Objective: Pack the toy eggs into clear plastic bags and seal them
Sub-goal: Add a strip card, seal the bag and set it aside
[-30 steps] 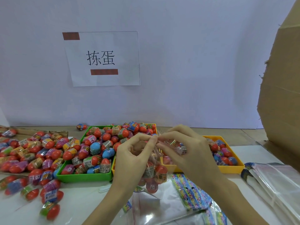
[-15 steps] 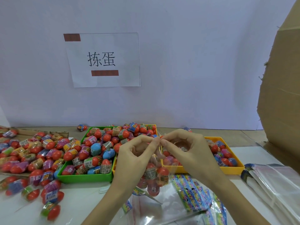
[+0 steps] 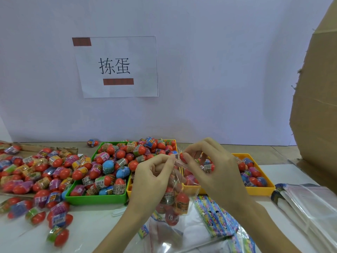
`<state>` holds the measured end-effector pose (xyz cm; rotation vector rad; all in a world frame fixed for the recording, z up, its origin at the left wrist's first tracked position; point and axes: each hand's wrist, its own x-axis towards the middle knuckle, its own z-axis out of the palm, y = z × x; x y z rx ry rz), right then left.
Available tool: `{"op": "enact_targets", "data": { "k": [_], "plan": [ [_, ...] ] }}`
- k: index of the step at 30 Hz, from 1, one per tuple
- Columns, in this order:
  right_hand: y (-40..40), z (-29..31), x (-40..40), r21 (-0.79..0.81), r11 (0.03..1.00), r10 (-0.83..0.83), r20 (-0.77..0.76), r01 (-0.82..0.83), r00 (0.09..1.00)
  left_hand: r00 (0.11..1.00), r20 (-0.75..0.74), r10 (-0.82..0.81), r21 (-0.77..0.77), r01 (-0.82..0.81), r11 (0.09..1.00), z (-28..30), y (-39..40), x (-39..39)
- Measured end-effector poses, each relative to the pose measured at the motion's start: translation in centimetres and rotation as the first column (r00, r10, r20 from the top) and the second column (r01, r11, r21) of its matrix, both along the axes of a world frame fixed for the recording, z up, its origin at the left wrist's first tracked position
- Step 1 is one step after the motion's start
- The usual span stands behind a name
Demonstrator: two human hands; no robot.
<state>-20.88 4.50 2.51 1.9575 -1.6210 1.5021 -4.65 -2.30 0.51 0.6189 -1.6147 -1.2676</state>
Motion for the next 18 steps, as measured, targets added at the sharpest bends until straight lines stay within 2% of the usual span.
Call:
{"op": "enact_targets", "data": {
  "k": [3,6,14,18],
  "plan": [
    [-0.11,-0.33,0.11,-0.010,1.000,0.023,-0.112,-0.024,0.993,1.000,0.008,0.021,-0.017,-0.021,1.000,-0.06,0.01,-0.07],
    [-0.32,-0.65,-0.01,-0.025,1.000,-0.023,-0.188,0.019,0.982,0.999,0.017,0.034,-0.024,-0.033,0.999,-0.13,-0.08,-0.05],
    [-0.54,-1.00,-0.19,-0.041,0.997,-0.067,-0.202,0.060,0.977,0.998,0.055,-0.003,-0.005,0.003,1.000,-0.33,-0.30,-0.08],
    [-0.43,-0.86,-0.55,-0.011,0.998,-0.058,-0.184,0.057,0.981,0.995,0.070,-0.074,0.011,0.073,0.997,-0.30,-0.49,0.07]
  ]
}}
